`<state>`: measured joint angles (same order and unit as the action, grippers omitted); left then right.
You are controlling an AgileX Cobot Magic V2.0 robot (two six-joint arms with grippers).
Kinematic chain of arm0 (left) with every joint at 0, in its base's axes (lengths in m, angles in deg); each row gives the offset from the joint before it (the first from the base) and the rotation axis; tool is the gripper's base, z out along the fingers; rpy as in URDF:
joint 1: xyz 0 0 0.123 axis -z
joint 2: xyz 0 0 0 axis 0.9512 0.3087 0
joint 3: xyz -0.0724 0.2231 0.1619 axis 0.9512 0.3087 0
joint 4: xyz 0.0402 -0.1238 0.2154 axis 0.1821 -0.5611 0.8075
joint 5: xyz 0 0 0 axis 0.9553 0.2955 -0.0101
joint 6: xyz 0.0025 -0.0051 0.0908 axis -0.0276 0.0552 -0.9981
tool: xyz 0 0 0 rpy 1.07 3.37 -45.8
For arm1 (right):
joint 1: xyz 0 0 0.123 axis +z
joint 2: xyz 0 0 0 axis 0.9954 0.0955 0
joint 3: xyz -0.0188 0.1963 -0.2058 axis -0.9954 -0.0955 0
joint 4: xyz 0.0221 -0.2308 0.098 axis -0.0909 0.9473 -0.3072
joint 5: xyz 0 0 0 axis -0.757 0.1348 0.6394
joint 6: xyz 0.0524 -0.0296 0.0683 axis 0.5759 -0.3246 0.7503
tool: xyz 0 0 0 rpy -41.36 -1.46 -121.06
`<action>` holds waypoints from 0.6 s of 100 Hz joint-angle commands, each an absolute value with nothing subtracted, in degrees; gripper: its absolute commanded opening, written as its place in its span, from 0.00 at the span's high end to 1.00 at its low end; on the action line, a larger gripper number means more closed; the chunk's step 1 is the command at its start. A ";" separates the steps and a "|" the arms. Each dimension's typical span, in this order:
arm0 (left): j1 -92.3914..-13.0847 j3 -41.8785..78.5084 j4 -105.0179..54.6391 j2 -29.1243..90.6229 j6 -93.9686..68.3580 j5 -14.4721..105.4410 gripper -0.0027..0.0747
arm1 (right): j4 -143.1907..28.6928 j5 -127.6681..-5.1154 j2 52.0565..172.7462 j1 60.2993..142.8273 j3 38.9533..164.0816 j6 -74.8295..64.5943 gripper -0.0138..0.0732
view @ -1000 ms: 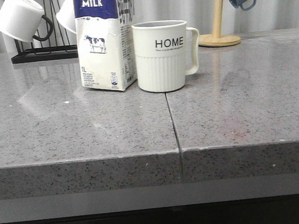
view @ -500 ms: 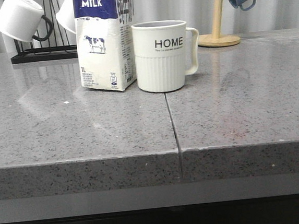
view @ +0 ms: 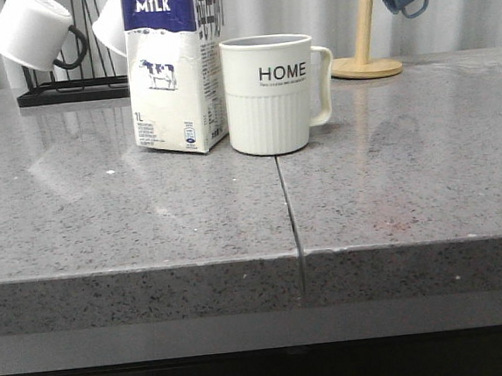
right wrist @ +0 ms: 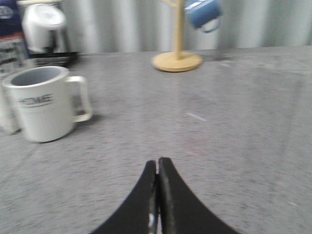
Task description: Place milk next to cup
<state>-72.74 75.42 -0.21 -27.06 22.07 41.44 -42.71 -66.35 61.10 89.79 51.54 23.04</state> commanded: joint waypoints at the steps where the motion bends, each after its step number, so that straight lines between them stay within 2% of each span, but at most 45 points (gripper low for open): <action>1: -72.39 77.95 -0.30 -28.81 22.07 36.75 0.99 | -42.21 -56.60 61.84 86.09 49.83 22.84 0.92; 15: -72.39 77.95 -0.30 -28.81 22.07 36.75 0.99 | -42.21 -51.99 61.42 82.08 45.02 22.02 0.92; 29: -72.39 77.95 -0.30 -28.81 22.07 36.75 0.99 | -42.21 -49.18 58.36 81.38 39.89 21.47 0.92; 39: -72.39 77.95 -0.30 -28.81 22.07 36.75 0.99 | -42.21 -53.82 55.36 81.38 40.09 18.74 0.92; 60: -72.39 77.95 -0.30 -28.81 22.07 36.75 0.99 | -42.21 -54.49 52.42 81.27 40.04 16.94 0.92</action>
